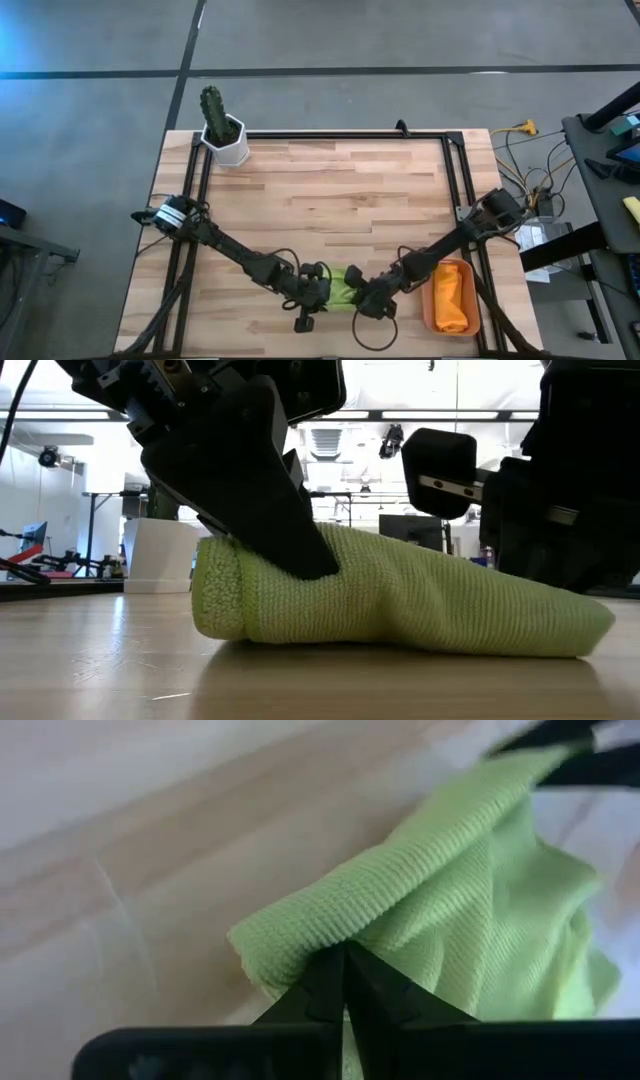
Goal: Roll microfiber towels into tight, uniform cylinder then place into a basket
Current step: Roll the green microfiber cloth
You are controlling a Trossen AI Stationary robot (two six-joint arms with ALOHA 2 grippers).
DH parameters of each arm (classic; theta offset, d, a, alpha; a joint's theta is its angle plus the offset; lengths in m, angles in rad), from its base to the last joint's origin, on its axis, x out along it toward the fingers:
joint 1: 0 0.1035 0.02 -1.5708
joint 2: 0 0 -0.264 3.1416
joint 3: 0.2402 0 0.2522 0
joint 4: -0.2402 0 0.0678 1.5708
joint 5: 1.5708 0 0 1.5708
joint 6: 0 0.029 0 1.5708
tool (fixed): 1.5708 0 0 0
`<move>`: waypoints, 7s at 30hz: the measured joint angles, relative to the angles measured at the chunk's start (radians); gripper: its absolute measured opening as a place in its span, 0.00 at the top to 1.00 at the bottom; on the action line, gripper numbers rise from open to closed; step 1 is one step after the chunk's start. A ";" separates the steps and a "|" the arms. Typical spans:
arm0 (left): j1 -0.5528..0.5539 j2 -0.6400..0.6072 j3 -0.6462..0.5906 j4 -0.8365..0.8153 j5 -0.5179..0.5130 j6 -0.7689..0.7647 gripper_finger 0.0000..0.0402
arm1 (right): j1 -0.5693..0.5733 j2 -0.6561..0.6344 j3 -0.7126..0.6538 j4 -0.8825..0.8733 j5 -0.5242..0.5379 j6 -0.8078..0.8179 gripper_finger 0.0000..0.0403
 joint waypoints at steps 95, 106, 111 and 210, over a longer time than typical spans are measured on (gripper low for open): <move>-0.031 -0.003 0.007 -0.061 0.158 -0.004 0.99 | -0.201 -0.016 -0.067 0.311 -0.534 0.850 0.98; -0.034 -0.012 0.005 -0.093 0.099 0.072 0.66 | -0.253 -0.012 -0.180 0.385 -0.512 1.037 0.98; -0.044 -0.081 0.005 -0.152 -0.010 0.201 0.61 | -0.257 -0.012 -0.184 0.408 -0.510 1.096 0.98; 0.135 0.140 0.304 -0.547 -0.001 0.077 1.00 | -0.008 -0.469 -0.237 -0.078 0.086 0.364 0.63</move>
